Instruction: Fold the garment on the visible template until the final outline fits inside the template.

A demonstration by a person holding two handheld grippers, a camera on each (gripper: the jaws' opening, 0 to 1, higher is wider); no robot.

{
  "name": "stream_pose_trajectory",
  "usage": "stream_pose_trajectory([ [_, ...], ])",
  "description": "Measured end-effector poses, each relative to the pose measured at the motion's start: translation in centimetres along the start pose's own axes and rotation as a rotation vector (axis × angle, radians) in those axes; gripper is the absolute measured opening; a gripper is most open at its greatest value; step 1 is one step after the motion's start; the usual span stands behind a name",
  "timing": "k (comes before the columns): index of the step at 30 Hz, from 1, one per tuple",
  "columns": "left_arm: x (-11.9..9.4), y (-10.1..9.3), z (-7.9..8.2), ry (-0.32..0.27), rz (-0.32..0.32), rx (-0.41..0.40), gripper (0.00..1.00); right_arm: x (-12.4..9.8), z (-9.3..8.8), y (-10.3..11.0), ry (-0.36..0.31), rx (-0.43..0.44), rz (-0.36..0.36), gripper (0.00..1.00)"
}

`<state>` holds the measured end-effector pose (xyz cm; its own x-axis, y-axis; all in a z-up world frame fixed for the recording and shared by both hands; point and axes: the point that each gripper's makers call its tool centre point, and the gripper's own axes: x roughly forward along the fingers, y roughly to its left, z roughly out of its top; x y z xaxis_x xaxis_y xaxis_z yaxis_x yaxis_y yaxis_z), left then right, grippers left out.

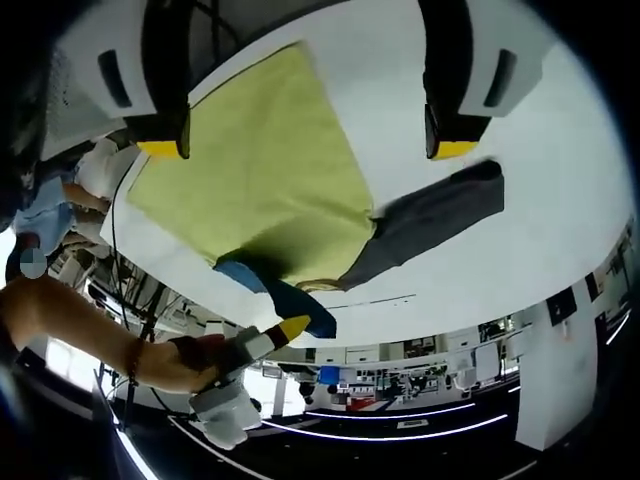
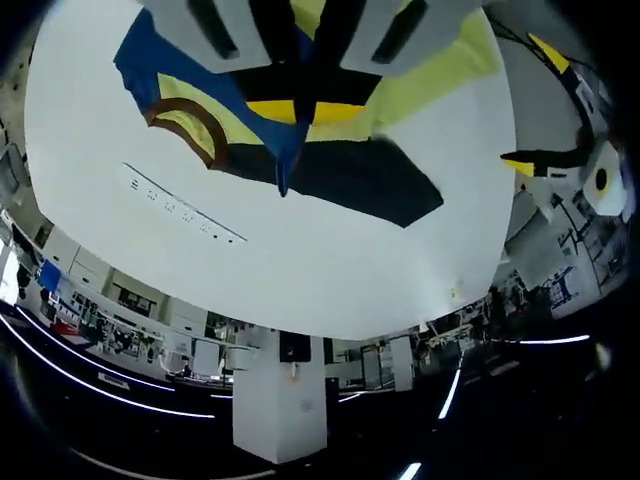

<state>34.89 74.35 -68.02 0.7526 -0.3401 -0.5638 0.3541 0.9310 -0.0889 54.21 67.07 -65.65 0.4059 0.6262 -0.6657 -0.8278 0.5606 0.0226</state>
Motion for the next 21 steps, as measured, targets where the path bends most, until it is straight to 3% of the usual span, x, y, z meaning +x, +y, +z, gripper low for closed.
stream_pose_trajectory([
  [6, -0.1, 0.0, -0.3, 0.002, 0.000, -0.006, 0.95, 1.4, -1.6, 0.7, 0.019, 0.034, 0.002, 0.00],
  [9, -0.2, 0.0, -0.4, 0.005, -0.001, -0.008, 0.95, 2.3, -2.6, 1.5, 0.025, 0.110, 0.023, 0.00],
  [21, -0.4, 0.0, -1.1, 0.020, 0.002, -0.016, 0.95, 5.2, -5.1, 2.6, 0.046, 0.194, 0.036, 0.00],
])
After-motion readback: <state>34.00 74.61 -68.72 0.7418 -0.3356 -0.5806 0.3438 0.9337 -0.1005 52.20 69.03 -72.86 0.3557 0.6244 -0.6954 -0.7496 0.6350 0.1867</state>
